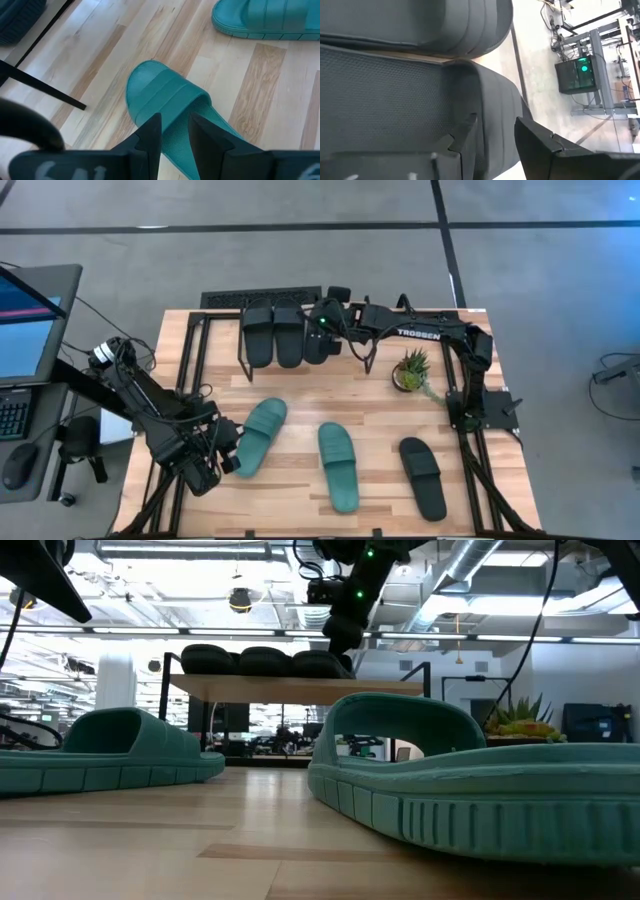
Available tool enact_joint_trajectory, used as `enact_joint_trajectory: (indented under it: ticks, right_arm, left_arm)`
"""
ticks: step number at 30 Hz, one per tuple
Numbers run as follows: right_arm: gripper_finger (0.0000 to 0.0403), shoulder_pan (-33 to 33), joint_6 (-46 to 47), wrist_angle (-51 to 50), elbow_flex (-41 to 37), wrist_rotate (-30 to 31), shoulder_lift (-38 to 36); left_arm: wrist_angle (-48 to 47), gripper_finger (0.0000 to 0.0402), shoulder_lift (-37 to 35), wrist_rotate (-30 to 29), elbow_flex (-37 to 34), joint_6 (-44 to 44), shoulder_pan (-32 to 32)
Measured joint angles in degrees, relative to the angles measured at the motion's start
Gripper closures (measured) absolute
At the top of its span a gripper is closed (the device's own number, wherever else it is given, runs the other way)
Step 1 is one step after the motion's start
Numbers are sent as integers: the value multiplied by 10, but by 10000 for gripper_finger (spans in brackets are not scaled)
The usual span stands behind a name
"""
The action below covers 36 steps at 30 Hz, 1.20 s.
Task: Pick and place slides into the shelf
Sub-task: Put the black slide on the shelf
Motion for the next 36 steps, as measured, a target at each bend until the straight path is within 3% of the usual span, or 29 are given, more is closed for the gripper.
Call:
enact_joint_trajectory:
  ticks: [14, 25, 36]
  right_arm:
    - [287, -10, -7, -1, -1, -12, 12]
    - [389, -3, -41, 21, 0, 18, 22]
    - [396, 8, -80, 23, 0, 25, 22]
  left_arm:
    - [-4, 315, 0, -3, 0, 0, 0]
    - [-4, 315, 0, 7, 0, -8, 0]
    - [-4, 315, 0, 9, 0, -10, 0]
